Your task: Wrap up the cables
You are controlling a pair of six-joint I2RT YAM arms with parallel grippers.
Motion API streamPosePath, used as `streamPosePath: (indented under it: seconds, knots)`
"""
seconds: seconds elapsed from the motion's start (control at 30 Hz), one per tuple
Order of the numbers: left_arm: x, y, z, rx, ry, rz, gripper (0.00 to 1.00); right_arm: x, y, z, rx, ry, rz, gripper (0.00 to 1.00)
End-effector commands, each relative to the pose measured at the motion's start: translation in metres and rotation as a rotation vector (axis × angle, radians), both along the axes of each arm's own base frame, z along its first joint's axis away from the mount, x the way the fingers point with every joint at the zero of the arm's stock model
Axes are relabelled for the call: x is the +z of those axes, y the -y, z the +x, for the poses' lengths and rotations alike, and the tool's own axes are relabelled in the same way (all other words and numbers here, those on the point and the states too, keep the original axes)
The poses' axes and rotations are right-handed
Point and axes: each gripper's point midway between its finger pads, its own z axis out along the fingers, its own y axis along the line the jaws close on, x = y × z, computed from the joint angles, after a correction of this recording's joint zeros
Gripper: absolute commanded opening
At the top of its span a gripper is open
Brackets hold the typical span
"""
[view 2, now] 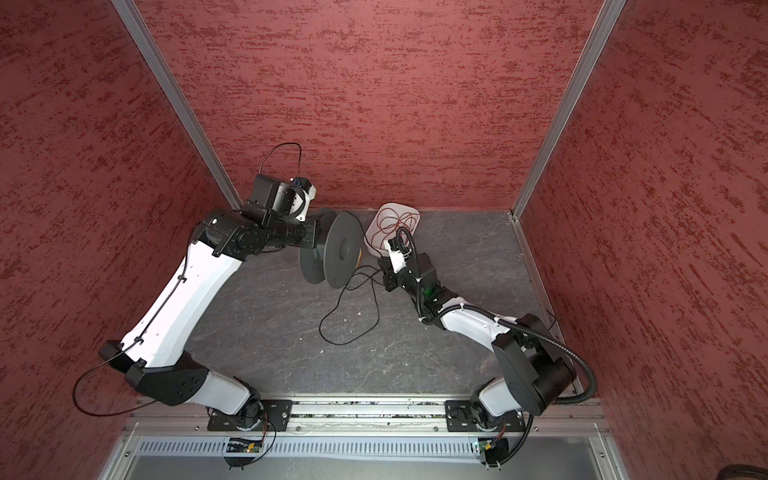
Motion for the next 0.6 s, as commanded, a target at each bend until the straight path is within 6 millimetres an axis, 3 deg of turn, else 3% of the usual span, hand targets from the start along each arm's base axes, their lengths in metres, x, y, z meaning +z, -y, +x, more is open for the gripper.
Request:
streamPosePath:
  seconds: [0.0,0.2,0.3,0.47,0.57]
  knots:
    - [0.043,-0.001,-0.007,0.000,0.110,-0.091,0.00,0.057,0.024,0.005,-0.056,0.114,0.032,0.13]
    - [0.059,-0.005,-0.011,0.014,0.159,-0.117,0.00,0.110,0.068,0.007,-0.143,0.185,0.033,0.08]
    - [0.061,-0.005,-0.011,0.014,0.166,-0.129,0.00,0.128,0.076,0.004,-0.135,0.194,0.039,0.10]
    - [0.062,-0.005,-0.010,0.016,0.175,-0.131,0.00,0.119,0.080,0.010,-0.137,0.140,0.021,0.13]
    - [0.061,-0.004,-0.009,0.018,0.173,-0.131,0.00,0.104,0.072,0.009,-0.094,0.084,0.021,0.25]
